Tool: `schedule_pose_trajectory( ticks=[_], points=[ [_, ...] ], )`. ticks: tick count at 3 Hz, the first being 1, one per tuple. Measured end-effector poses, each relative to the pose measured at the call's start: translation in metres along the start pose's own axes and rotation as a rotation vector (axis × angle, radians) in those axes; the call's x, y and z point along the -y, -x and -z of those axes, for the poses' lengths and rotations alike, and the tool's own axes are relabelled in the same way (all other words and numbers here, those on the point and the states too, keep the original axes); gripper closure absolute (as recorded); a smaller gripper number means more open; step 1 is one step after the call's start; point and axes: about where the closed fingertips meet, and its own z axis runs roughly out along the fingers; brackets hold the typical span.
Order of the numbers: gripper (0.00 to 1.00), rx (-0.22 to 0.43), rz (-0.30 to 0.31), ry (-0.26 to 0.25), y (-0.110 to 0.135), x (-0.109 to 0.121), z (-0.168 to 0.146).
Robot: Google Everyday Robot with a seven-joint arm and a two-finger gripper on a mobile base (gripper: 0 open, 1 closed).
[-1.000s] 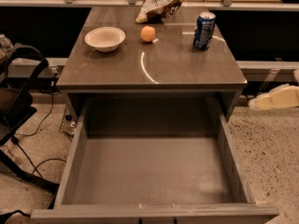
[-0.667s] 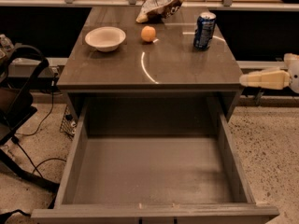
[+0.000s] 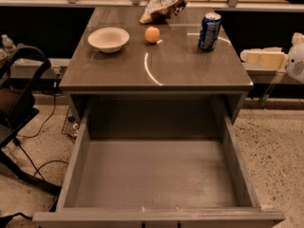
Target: Pick pepsi can
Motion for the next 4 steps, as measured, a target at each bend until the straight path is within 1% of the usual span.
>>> schedule_pose_trajectory(
  ticks=[1, 2, 3, 4],
  points=[
    [0.0, 0.003, -0.003, 0.004, -0.002, 0.0, -0.007],
    [0.0, 0.04, -0.014, 0.033, -0.004, -0.005, -0.046],
    [0.0, 0.068, -0.007, 0.084, -0.009, -0.005, -0.093],
    [0.0, 0.088, -0.008, 0.124, -0.009, 0.002, -0.144]
  ],
)
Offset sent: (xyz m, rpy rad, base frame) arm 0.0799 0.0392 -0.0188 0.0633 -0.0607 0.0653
